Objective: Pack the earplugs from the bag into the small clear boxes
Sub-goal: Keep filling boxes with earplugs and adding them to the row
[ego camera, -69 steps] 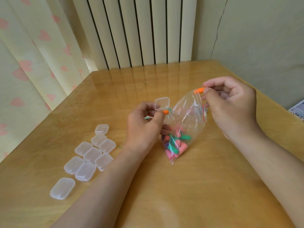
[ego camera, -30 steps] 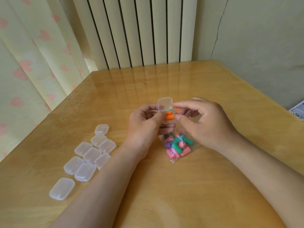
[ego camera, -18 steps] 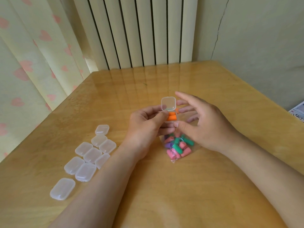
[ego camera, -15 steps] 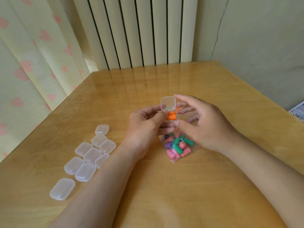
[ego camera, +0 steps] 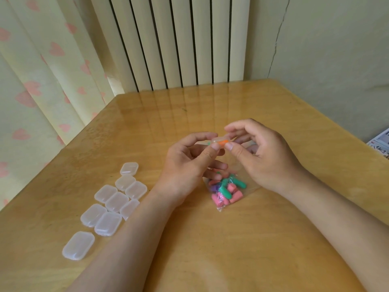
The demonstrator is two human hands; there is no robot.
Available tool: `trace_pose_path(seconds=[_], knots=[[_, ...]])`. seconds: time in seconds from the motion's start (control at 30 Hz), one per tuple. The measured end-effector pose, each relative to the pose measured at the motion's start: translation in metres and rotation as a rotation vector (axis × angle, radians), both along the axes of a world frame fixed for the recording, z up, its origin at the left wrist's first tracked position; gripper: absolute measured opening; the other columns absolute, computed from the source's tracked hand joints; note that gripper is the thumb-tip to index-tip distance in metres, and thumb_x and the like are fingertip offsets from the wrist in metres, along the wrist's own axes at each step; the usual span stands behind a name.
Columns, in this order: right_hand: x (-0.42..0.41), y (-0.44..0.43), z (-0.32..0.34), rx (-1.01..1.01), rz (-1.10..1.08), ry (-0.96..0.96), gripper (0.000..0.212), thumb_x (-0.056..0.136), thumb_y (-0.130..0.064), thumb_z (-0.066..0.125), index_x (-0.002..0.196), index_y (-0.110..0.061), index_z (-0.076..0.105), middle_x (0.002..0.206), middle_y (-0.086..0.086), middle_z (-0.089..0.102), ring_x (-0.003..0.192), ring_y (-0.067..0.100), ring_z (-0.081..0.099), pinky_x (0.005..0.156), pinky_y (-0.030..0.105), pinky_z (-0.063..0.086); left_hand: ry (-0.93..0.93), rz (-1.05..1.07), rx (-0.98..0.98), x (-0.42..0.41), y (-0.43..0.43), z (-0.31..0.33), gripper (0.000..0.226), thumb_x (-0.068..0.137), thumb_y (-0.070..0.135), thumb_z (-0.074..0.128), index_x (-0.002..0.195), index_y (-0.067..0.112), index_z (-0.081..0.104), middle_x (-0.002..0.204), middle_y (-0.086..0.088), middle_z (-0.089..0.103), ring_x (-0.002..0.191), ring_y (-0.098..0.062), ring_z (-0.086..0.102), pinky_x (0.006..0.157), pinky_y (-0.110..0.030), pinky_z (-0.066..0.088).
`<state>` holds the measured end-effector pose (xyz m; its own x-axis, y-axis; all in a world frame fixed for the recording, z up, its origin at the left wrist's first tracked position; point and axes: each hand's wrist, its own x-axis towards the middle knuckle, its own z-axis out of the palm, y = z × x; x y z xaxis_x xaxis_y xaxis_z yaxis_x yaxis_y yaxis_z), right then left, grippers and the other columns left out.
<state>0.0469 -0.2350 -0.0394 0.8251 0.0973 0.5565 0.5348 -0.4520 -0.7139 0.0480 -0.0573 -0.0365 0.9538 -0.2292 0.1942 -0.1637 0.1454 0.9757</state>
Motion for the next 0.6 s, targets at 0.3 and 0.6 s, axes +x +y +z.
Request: trace_pose_path(seconds=[0.3,0.6], knots=[[0.0020,-0.0009,-0.0007,-0.080,-0.003,-0.074,0.013,0.093,-0.013,0.067,0.102,-0.018,0.072,0.097,-0.007,0.068,0.088,0.010,0.064,0.070,0.014,0.049,-0.049,0.004,0.035,0.0016,-0.0007,-0.0034,0.015,0.096,0.009,0.060,0.109,0.005,0.066,0.087,-0.018,0.071,0.065,-0.024,0.069,0.054,-0.034,0.058],[0.0020,-0.0010,0.0000,-0.108,0.007,-0.069,0.013,0.093,-0.008,0.067,0.101,-0.017,0.071,0.097,-0.006,0.066,0.088,0.012,0.063,0.070,0.015,0.048,-0.065,0.006,0.047,0.0009,-0.0007,-0.0035,0.011,0.096,0.006,0.060,0.104,0.007,0.068,0.091,-0.028,0.069,0.066,-0.024,0.069,0.054,-0.036,0.057]])
